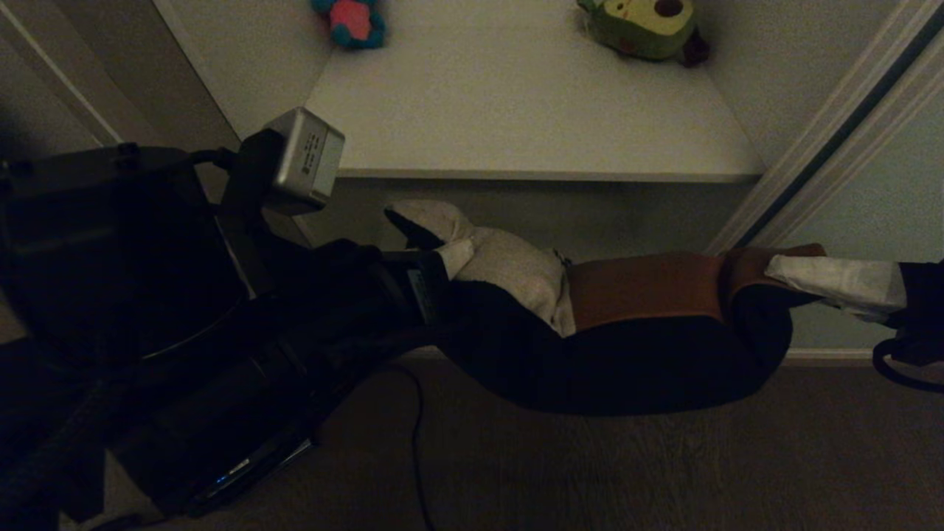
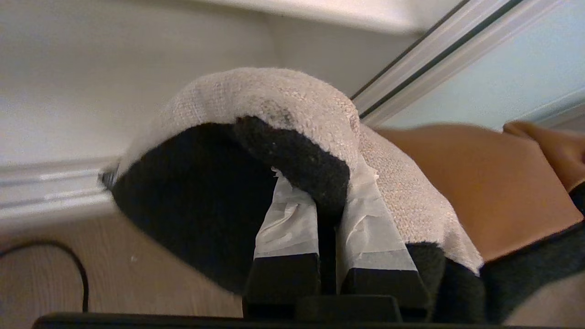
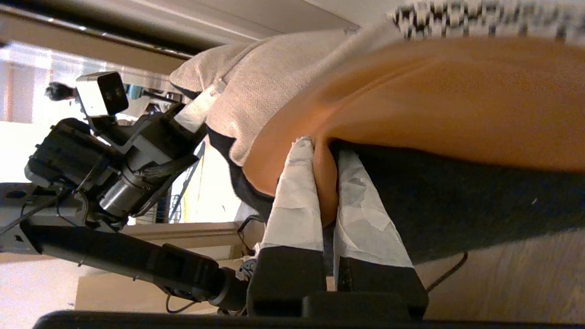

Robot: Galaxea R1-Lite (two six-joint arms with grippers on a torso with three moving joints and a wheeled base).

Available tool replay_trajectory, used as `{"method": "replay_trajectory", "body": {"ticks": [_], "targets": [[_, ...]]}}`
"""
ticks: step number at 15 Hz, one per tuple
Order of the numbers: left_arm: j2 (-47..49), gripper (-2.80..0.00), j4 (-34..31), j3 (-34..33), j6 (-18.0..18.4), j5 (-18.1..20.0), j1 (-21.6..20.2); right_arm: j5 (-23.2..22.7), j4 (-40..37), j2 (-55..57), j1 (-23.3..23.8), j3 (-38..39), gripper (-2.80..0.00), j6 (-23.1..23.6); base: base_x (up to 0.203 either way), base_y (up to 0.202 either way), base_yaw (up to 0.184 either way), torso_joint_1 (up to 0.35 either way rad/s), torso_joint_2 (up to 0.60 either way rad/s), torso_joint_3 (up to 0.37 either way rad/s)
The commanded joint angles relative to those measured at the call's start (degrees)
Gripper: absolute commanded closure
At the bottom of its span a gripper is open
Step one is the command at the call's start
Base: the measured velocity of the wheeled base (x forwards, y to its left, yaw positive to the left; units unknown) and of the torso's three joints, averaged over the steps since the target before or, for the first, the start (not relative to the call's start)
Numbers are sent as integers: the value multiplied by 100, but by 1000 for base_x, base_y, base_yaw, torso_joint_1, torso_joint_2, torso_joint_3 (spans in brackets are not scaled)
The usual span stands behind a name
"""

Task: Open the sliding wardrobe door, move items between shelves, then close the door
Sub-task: Place the pillow on the lower shelf

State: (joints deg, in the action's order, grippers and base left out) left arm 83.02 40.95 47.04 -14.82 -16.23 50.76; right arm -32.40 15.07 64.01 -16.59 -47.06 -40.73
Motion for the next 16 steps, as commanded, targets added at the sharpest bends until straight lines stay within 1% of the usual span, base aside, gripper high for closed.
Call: {"method": "replay_trajectory", "body": {"ticks": [1, 8, 12, 16], "targets": [[30, 0, 3, -36, -5, -21, -5, -24, 5, 42, -2, 48, 0, -23, 0, 0, 0, 2, -2, -188], [48, 0, 27, -419, -3, -12, 4, -22, 14, 126, -11, 154, 0, -9, 0, 0, 0, 3, 2, -196], [23, 0, 27, -442, -3, -21, -5, -22, 19, 27, -177, 333, 0, 10, 0, 0, 0, 1, -2, -201], [18, 0, 36, -479, -3, -21, -37, -28, 83, -28, -187, 425, 0, 12, 0, 0, 0, 2, 1, -194]]}}
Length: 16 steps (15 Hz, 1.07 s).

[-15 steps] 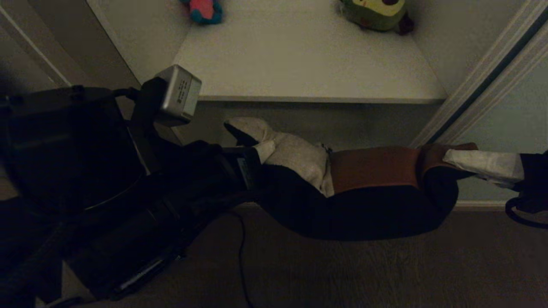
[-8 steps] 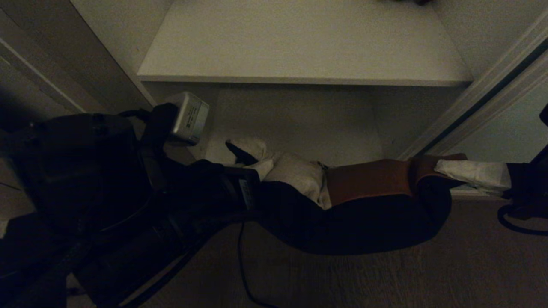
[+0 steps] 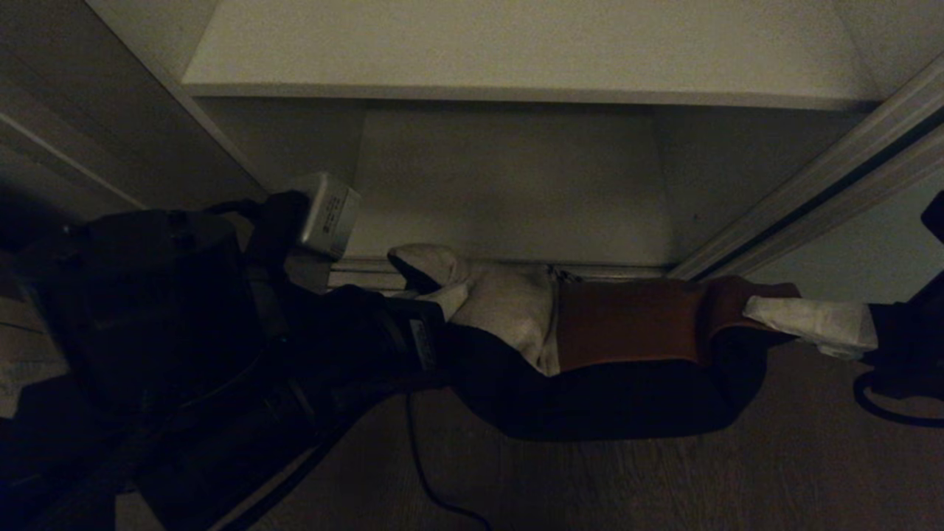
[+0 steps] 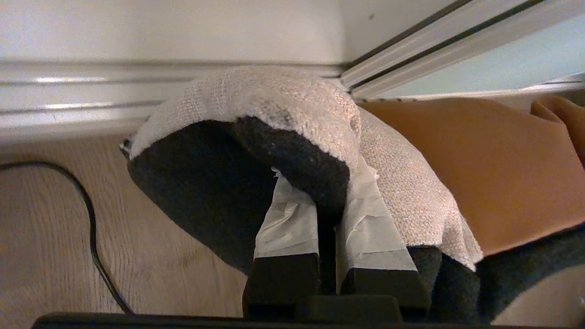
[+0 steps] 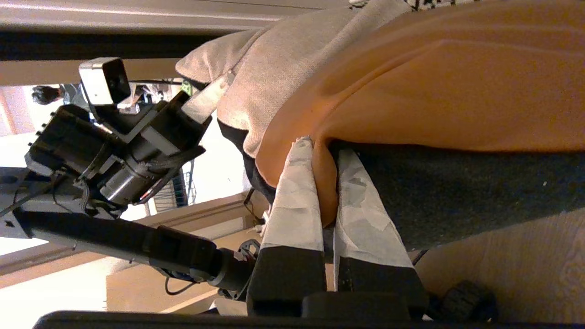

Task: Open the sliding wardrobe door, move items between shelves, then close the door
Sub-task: Place the pillow on the lower shelf

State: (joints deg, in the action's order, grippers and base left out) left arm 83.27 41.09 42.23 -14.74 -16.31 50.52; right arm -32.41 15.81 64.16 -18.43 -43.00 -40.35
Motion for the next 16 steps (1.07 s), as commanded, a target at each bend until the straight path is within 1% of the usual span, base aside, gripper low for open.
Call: {"method": "replay_trajectory", "body": {"ticks": [1, 3, 16], "targets": [[-4, 0, 21, 17, -12, -12, -30, -27, 10, -57, -2, 11, 0, -25, 0, 0, 0, 4, 4, -195], [-2, 0, 21, 64, -12, -12, -77, -28, 10, -120, -8, 19, 0, -43, 0, 0, 0, 5, 2, -197], [-39, 0, 21, -13, 32, 5, -69, -28, 10, -106, -82, 11, 0, -52, 0, 0, 0, 2, 2, -196]]}}
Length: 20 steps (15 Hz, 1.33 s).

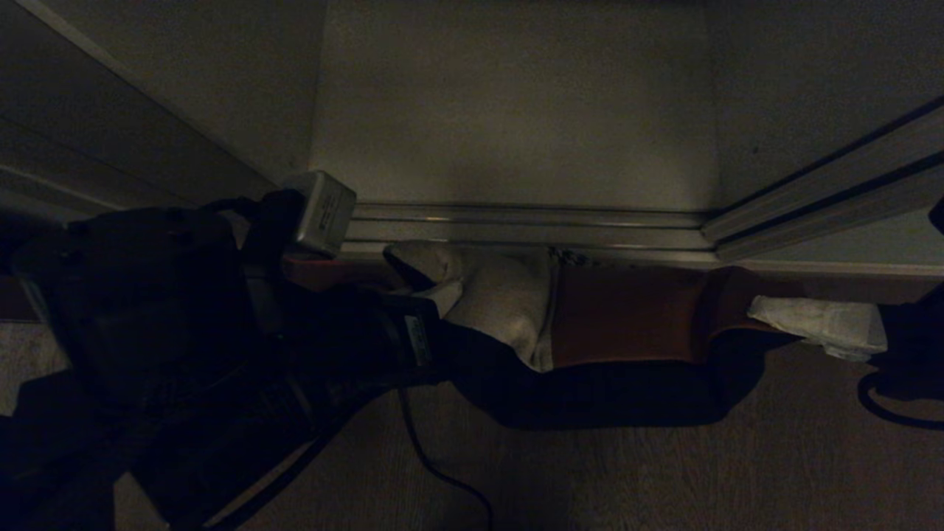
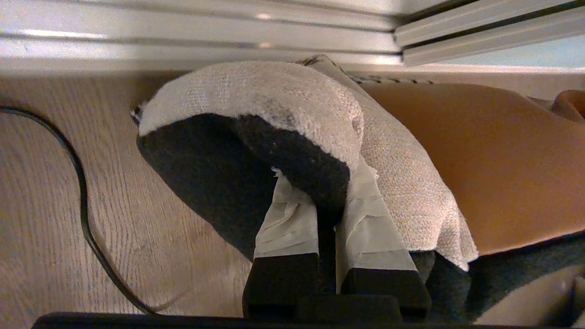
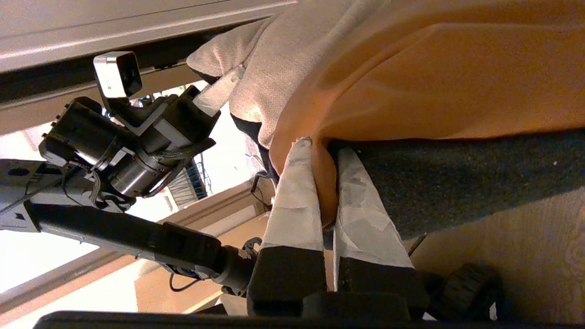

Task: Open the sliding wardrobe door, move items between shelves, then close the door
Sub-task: Place the pillow on the lower shelf

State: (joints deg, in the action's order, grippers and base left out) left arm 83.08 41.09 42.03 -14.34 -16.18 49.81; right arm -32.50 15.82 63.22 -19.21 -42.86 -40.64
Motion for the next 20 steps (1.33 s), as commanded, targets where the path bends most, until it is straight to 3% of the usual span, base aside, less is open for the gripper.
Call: {"method": "replay_trajectory", "body": {"ticks": [1, 13, 17, 20], "targets": [[-20, 0, 21, -11, 1, -8, 2, -20, 8, -11, -37, 5, 0, -17, 0, 0, 0, 1, 0, -200], [33, 0, 21, -37, 24, 1, 2, -20, 8, 53, -135, 15, 0, -14, 0, 0, 0, 4, 3, -198], [51, 0, 21, -99, -8, 1, -6, -20, 17, 206, -135, 59, 0, -14, 0, 0, 0, 1, 2, -47], [284, 0, 21, 45, 66, -189, -10, -14, 554, 516, -135, 51, 0, -11, 0, 0, 0, 0, 0, 0]]}}
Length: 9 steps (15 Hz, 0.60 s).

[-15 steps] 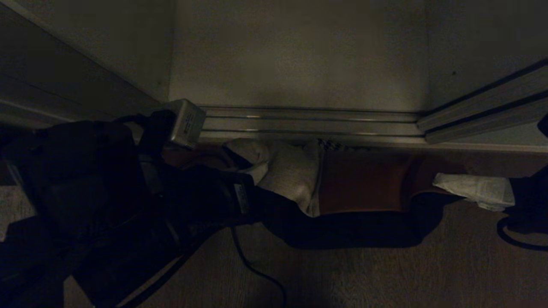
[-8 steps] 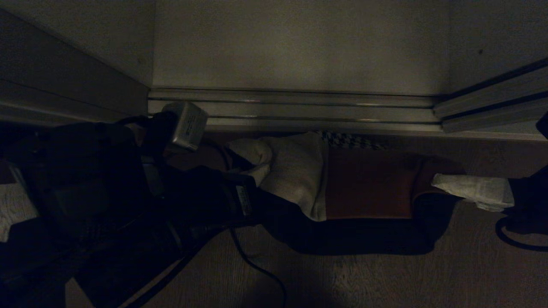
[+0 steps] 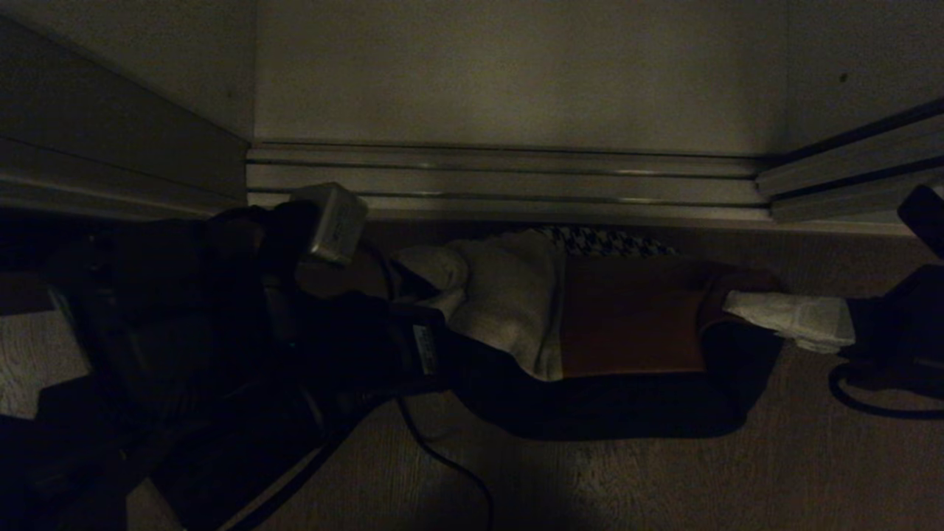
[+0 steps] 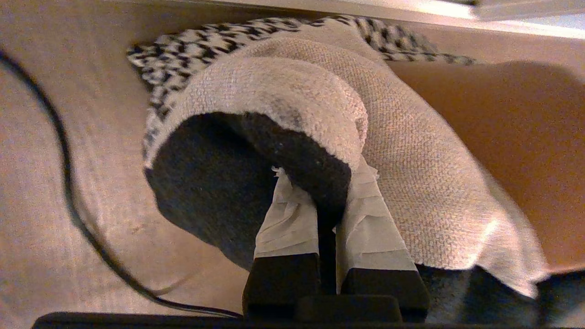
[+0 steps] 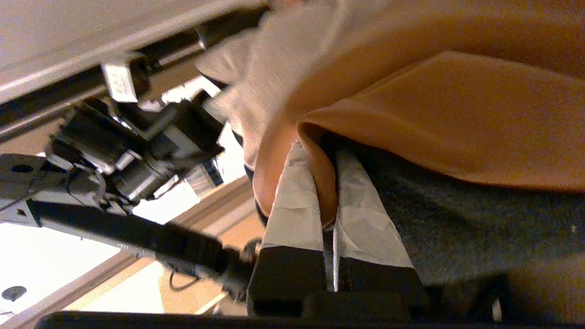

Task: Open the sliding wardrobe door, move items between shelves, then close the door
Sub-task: Place the pillow on the lower shelf

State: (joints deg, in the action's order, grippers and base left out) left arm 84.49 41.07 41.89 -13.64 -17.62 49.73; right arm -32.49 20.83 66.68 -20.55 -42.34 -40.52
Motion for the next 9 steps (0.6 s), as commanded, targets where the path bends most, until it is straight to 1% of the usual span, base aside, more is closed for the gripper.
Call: {"method": "replay_trajectory", "body": {"ticks": [1, 4, 7, 9], "targets": [[169, 0, 24, 189, -6, -198, -24, -8, 279, 292, -1, -15, 0, -19, 0, 0, 0, 0, 0, 0], [108, 0, 24, 619, 5, -339, -50, 20, 516, 368, 7, -279, 0, -9, 0, 0, 0, 0, 0, 0], [2, 0, 24, 931, 263, -409, -42, 8, 528, 214, 7, -462, 0, 7, 0, 0, 0, 0, 0, 0], [-38, 0, 15, 1129, 318, -427, -42, 15, 519, 178, 7, -609, 0, -17, 0, 0, 0, 0, 0, 0]]}}
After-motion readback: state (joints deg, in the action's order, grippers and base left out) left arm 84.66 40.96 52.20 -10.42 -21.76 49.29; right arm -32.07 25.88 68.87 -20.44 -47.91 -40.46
